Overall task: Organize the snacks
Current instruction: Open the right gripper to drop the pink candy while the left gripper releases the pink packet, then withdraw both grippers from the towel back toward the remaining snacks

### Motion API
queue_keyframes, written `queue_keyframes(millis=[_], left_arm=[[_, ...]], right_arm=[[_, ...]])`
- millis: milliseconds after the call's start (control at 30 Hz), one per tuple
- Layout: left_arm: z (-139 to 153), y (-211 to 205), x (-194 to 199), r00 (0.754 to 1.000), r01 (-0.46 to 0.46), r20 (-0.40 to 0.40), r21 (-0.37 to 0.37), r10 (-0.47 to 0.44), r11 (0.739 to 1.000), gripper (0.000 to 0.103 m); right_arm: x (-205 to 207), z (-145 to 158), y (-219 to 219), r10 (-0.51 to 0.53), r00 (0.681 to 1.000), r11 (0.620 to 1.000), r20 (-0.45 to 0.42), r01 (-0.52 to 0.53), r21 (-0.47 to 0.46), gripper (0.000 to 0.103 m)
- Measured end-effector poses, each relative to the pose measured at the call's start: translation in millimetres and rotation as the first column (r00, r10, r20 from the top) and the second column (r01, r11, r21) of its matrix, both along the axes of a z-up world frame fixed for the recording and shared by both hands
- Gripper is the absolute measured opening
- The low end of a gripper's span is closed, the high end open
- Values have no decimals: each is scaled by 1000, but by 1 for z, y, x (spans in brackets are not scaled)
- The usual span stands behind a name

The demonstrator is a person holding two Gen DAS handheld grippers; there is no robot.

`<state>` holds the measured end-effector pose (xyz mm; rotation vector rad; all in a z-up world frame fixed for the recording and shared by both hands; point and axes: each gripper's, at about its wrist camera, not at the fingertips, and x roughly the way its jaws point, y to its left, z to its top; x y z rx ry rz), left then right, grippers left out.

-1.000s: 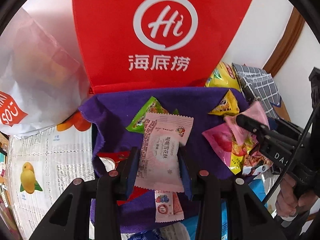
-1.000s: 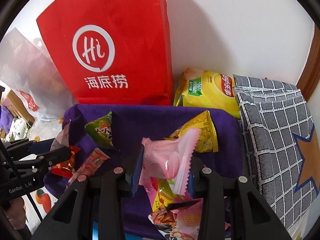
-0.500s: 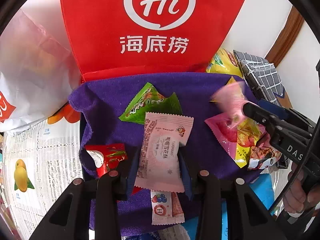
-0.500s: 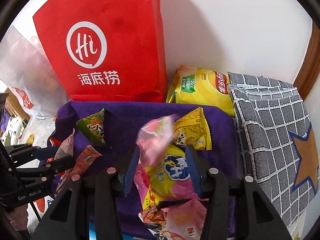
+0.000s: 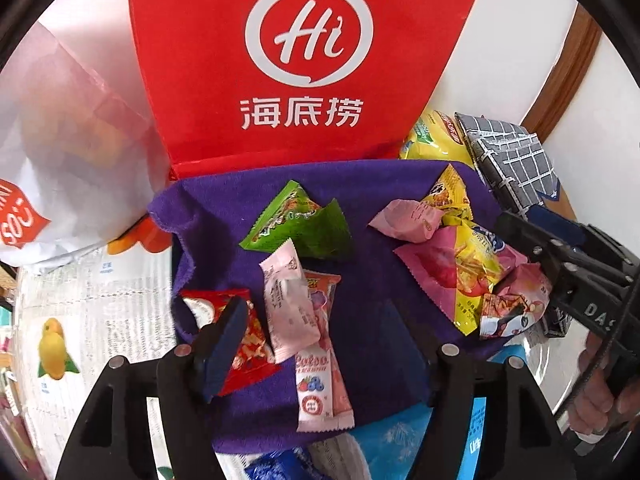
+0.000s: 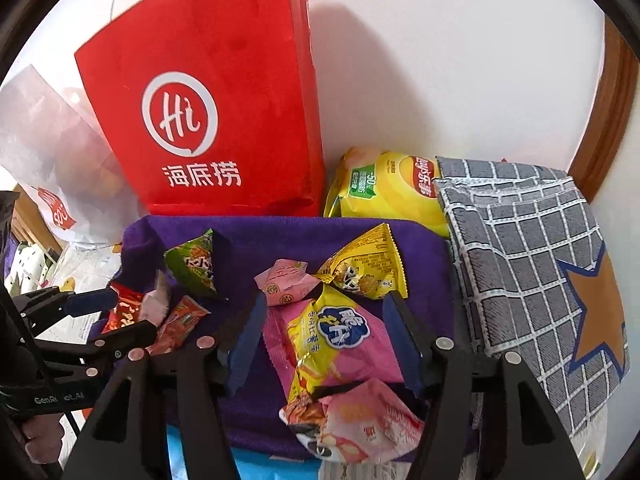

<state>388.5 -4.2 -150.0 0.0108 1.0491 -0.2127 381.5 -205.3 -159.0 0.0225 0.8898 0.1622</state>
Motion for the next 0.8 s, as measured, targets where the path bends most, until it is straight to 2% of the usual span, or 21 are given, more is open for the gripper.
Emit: queue_keyframes(millis=[233,300,500,633,800], left_arm=[[16,6,-23,998,-62,34,51,61,997,71],[19,7,-32,995,-90,43,81,86,993,71],[32,11,-64,995,-88,44,34,86,996,71],[44,11,-92,995,-79,69,30,77,996,71],[55,11,-121,992,-87,90,34,83,996,71]], right_arm=[[-26,19,1,-12,1000,1000,19,12,-8,66],[-38,24,2,-22,999,999,36,24,-39,75],[-75,45,-5,-55,996,996,70,60,-73,82],[-100,56,-12,-71,993,992,96,80,-98,86],[-130,61,-26,-87,993,995,86,91,-43,86]])
